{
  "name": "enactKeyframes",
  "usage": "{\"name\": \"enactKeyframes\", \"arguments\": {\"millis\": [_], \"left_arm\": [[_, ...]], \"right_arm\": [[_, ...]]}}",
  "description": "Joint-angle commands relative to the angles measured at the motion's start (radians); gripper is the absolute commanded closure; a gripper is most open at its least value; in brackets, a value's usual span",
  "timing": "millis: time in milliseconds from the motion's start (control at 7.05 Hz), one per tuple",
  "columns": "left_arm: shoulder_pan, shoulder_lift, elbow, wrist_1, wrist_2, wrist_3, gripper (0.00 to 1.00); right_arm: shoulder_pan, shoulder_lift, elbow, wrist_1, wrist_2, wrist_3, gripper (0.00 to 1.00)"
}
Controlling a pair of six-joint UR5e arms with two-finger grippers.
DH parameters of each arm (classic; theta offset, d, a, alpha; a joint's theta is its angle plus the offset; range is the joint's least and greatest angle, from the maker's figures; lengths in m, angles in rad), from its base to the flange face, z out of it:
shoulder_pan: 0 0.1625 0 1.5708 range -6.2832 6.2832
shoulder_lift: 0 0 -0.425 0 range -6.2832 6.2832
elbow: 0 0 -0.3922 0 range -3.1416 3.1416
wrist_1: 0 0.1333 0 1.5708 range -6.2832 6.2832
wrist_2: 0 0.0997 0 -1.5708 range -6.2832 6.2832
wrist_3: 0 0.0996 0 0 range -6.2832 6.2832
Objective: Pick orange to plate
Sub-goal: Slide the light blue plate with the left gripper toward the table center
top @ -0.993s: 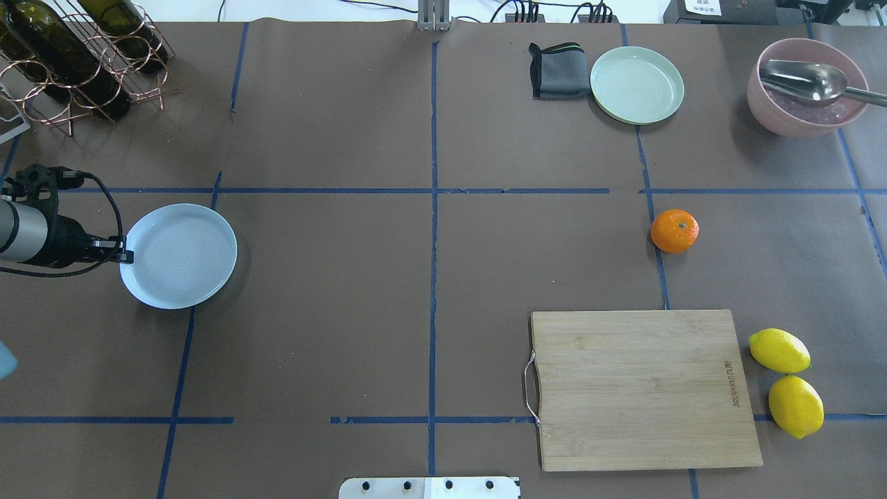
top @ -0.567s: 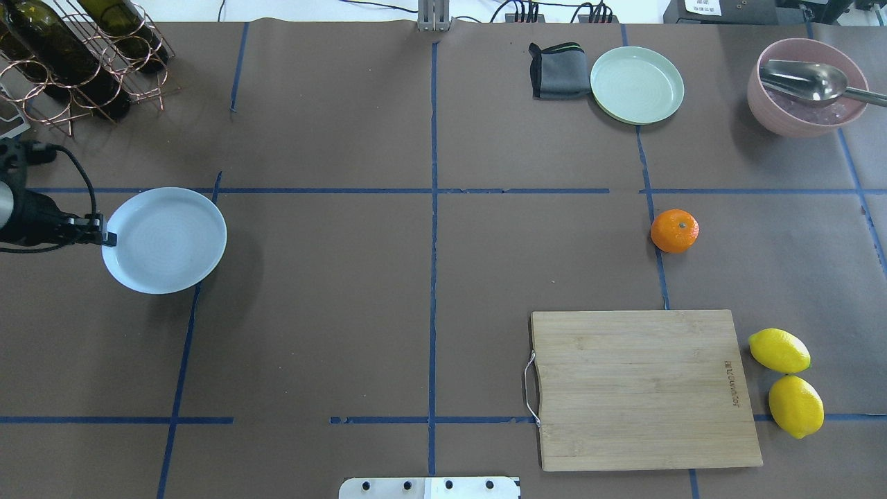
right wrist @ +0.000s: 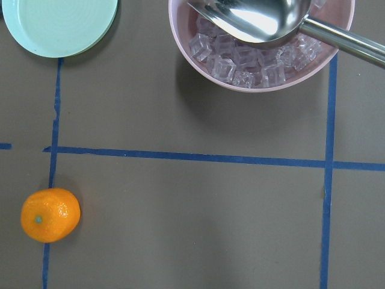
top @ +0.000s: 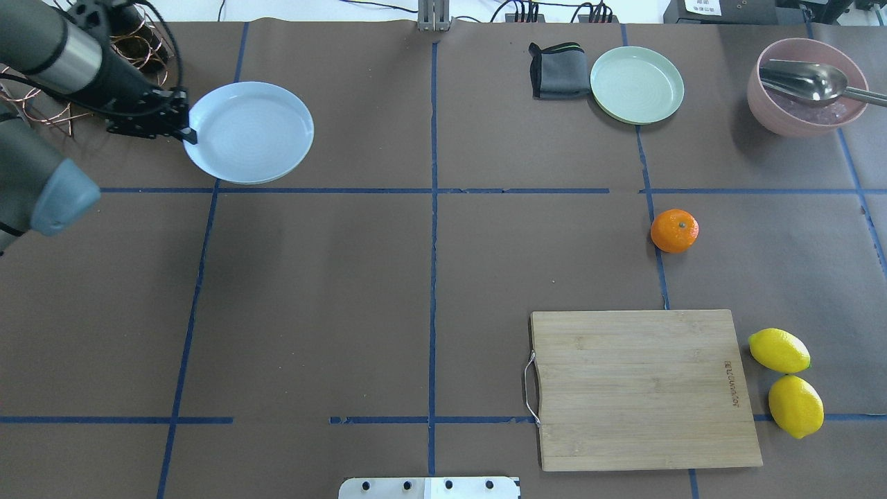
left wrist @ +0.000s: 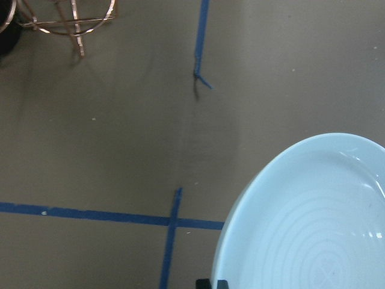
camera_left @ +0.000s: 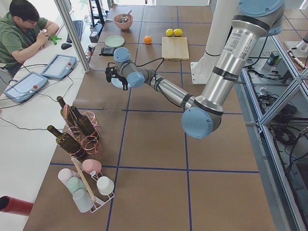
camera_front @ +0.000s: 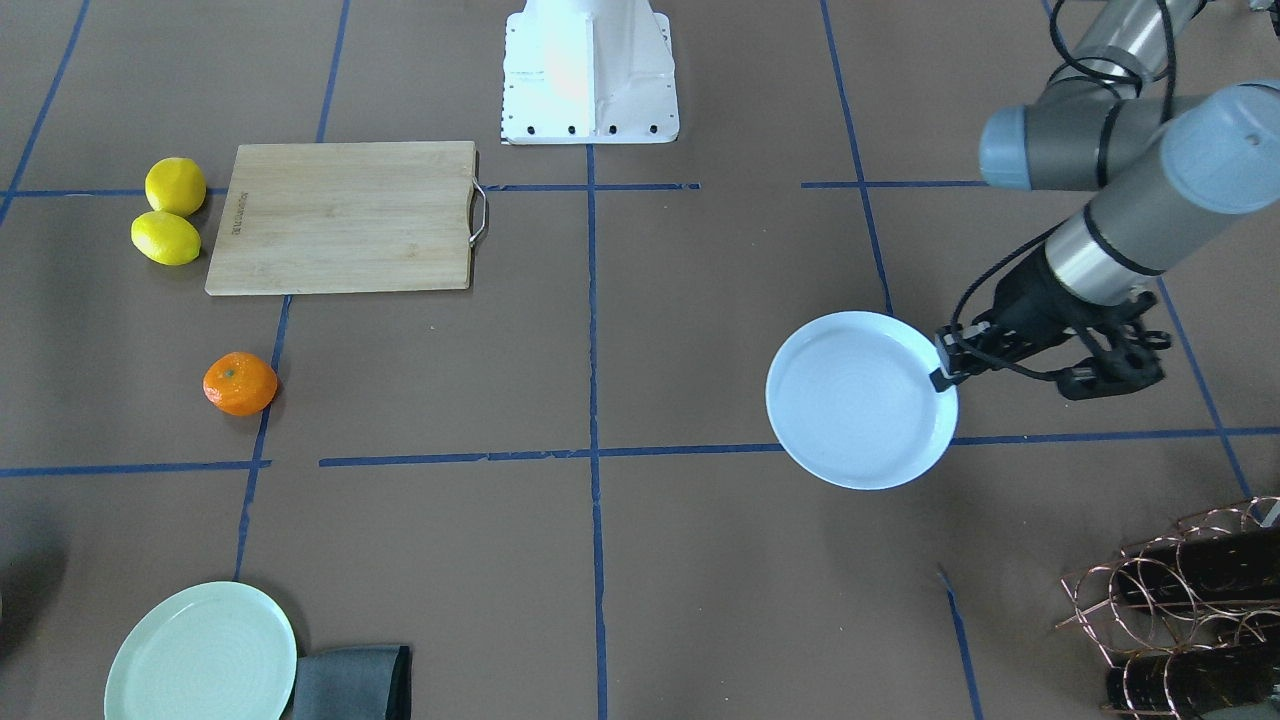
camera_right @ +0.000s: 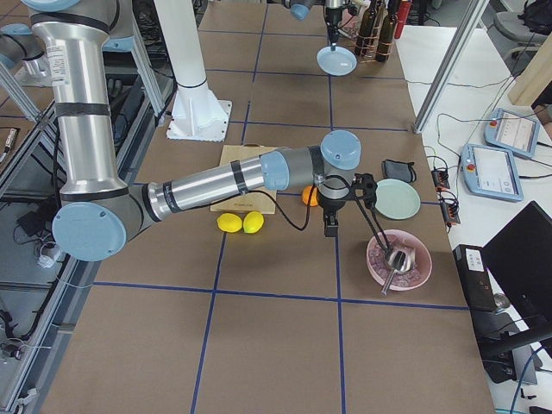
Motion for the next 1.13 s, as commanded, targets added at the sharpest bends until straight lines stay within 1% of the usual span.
{"name": "enactKeyframes", "arguments": {"millis": [0, 142, 284, 426, 567, 709, 851, 993], "left_arm": [[0.221, -0.116, 0.036, -0.028, 0.153, -0.26, 1.0], [0.295, -0.126, 0.041, -0.093, 0.239, -0.381, 1.0], [0.358, -0.123, 0.045, -0.131, 0.292, -0.435, 1.0], [0.409, -0.123, 0.048, -0.134, 0.345, -0.456, 1.0], [0.446, -0.121, 0.058, -0.137, 0.387, -0.462, 1.0], [0.462, -0.127, 0.067, -0.14, 0.407, -0.473, 1.0], [0.463, -0.127, 0.071, -0.161, 0.407, -0.474, 1.0], [0.462, -0.126, 0.075, -0.168, 0.407, -0.464, 0.5]], "right_arm": [[-0.004, 0.001, 0.015, 0.004, 0.004, 0.019, 0.0], [-0.01, 0.002, 0.02, 0.004, 0.004, 0.021, 0.0], [-0.019, 0.001, 0.022, 0.004, 0.004, 0.021, 0.0], [-0.02, 0.001, 0.022, 0.004, 0.004, 0.021, 0.0], [-0.02, 0.001, 0.023, 0.004, 0.004, 0.021, 0.0], [-0.02, 0.001, 0.023, 0.004, 0.004, 0.021, 0.0], [-0.021, 0.001, 0.023, 0.004, 0.005, 0.024, 0.0], [-0.03, 0.002, 0.025, 0.005, 0.005, 0.048, 0.0]]}}
